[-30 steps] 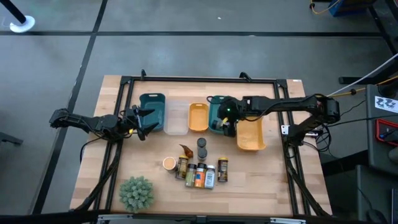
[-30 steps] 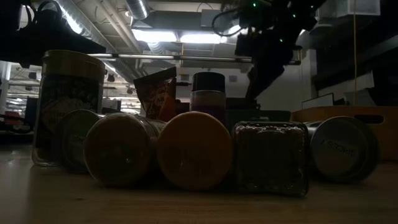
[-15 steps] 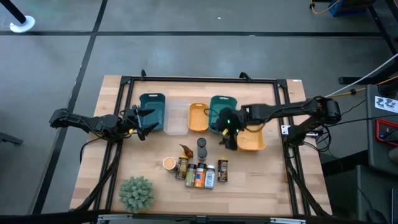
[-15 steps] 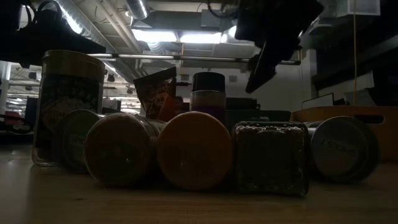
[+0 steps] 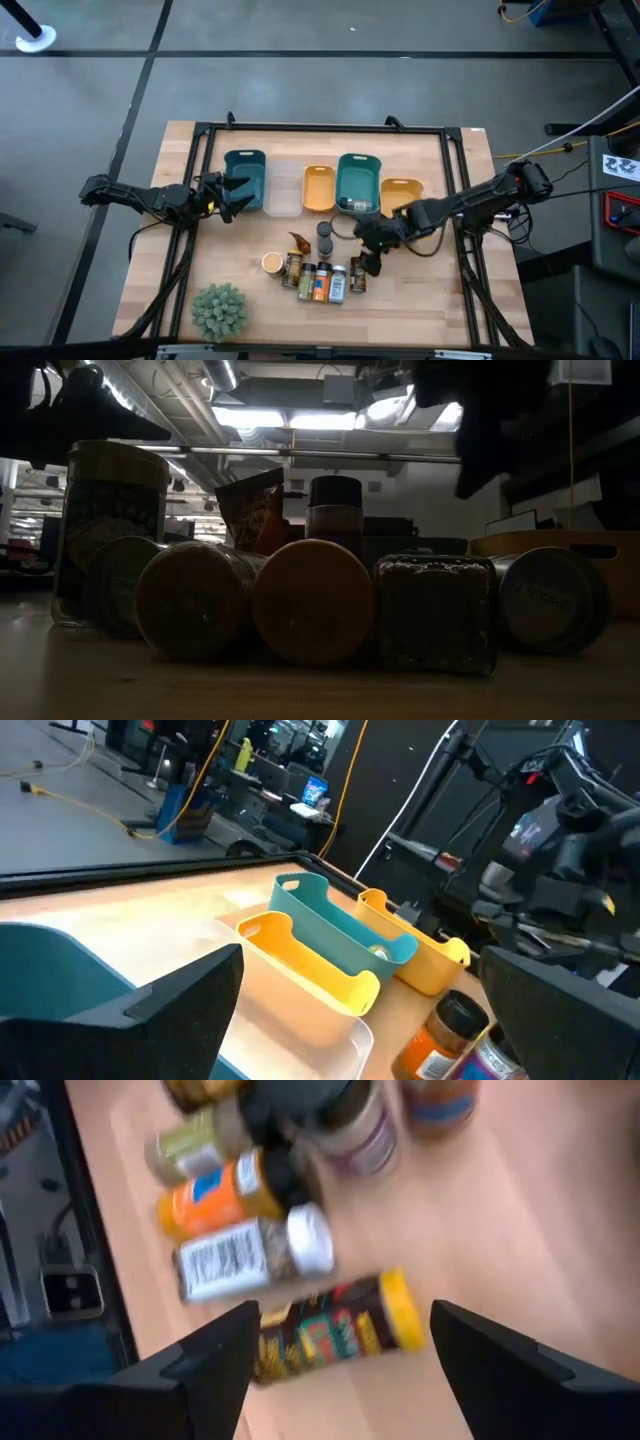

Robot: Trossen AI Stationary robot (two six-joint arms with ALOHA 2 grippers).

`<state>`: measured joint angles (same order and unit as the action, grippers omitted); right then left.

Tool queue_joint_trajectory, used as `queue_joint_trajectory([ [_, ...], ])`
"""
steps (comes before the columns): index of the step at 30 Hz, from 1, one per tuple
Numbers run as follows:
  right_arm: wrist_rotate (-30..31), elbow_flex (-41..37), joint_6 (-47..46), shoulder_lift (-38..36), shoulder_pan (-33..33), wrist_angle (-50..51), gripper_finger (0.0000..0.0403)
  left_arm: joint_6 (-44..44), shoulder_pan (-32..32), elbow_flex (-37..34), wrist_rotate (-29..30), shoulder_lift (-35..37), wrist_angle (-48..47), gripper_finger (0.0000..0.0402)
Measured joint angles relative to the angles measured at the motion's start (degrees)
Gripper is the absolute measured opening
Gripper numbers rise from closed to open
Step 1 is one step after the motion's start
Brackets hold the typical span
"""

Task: Sort spices by type
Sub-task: Put the yellow seasoning can into the right yellow bin

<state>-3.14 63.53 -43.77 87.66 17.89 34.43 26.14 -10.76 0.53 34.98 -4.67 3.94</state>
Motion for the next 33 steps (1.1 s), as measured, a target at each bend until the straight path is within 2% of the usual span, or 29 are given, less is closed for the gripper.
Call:
queue_joint_trajectory([
  [5, 1.2, 0.0, -4.2, 0.0, 3.8, 4.5, 0.0294, -1.6, 0.0, 0.0, 0.0, 0.0, 0.0, 0.0389],
  [8, 3.9, 0.0, -8.4, 0.0, 4.6, 6.0, 0.0294, -0.6, 0.0, 0.0, 0.0, 0.0, 0.0, 0.0389],
  [21, 9.2, -0.1, -40.1, 1.4, 4.7, 5.4, 0.0294, -2.1, 0.0, 0.0, 0.0, 0.0, 0.0, 0.0389],
  [33, 8.8, -0.1, -49.9, 10.4, 6.6, -1.4, 0.0294, -0.8, 0.0, 0.0, -0.2, -0.9, 0.0, 0.0389],
])
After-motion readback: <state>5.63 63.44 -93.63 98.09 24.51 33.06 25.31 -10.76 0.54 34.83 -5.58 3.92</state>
